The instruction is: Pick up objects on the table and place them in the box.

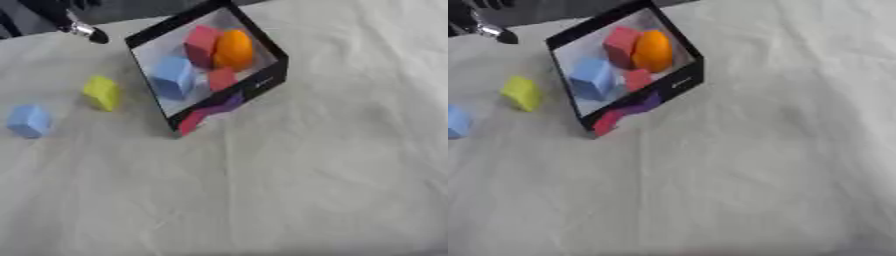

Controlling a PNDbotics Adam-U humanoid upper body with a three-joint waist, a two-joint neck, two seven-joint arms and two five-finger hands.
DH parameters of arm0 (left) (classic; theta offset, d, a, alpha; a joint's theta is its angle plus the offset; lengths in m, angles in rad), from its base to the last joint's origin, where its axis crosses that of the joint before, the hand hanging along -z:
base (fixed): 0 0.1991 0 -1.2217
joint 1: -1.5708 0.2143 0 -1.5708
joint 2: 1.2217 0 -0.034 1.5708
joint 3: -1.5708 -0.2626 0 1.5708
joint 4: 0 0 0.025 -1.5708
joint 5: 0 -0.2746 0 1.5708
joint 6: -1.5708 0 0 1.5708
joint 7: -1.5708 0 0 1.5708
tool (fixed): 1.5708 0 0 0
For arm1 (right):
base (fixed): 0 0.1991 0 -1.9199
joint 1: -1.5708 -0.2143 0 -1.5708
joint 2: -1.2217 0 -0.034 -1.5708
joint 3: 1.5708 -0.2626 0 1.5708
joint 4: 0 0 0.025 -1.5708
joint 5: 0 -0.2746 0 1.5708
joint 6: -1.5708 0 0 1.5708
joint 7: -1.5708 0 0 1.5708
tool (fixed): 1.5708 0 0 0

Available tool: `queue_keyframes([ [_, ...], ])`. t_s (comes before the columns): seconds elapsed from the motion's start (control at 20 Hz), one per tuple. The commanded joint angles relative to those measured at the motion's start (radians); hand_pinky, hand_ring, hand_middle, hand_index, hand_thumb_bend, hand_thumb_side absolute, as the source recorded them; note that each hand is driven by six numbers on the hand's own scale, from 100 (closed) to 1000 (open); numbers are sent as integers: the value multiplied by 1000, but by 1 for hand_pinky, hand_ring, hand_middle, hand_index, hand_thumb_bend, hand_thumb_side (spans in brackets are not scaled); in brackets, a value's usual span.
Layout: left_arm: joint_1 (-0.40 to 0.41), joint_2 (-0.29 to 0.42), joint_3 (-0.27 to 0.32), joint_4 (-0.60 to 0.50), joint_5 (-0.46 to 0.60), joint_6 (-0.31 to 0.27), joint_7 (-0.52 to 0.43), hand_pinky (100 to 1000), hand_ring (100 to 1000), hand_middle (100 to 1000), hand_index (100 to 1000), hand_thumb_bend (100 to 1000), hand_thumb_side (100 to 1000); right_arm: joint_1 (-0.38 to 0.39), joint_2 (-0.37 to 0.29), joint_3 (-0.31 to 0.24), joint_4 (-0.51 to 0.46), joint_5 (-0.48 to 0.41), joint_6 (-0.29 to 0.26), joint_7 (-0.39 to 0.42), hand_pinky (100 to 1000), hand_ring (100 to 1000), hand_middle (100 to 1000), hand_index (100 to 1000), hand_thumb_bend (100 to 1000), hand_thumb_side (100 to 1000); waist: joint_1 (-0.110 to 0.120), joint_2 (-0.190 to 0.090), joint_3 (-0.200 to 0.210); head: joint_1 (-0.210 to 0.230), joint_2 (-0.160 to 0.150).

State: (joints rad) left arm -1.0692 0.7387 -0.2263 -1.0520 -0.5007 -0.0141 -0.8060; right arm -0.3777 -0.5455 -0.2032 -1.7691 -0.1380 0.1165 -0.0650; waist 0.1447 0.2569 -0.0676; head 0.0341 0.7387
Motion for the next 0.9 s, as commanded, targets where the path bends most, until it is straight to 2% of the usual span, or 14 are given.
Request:
queue_keyframes([
  [0.05,7,77,-2,-51,40,-19,-54,835,792,757,786,657,409,-10,-36,-11,-18,2,-2,-4,774,787,747,874,100,670,-2,-21,2,-4,1],
  [0.15,25,96,-8,-66,38,-22,-81,829,789,749,786,686,412,-10,-37,-10,-18,2,-2,-4,774,787,747,874,100,669,-1,-21,2,-4,1],
  [0.35,58,126,-5,-47,-53,-12,-100,840,817,773,802,769,391,-12,-38,-11,-17,4,-1,-4,774,787,747,874,100,669,1,-20,1,-6,-1],
  [0.5,89,145,12,-23,-101,-26,-101,857,839,786,807,817,370,-12,-39,-11,-17,5,0,-5,774,787,747,874,100,670,2,-19,1,-8,0],
  [0.7,145,178,33,-22,-92,-43,-101,865,847,787,799,828,331,-14,-39,-12,-17,5,0,-5,774,787,747,874,100,668,2,-17,2,3,1],
  [0.9,186,201,60,-36,-79,-35,-95,866,848,781,789,846,248,-13,-40,-13,-18,4,-1,-7,774,787,747,874,100,668,-3,-13,8,19,4],
])
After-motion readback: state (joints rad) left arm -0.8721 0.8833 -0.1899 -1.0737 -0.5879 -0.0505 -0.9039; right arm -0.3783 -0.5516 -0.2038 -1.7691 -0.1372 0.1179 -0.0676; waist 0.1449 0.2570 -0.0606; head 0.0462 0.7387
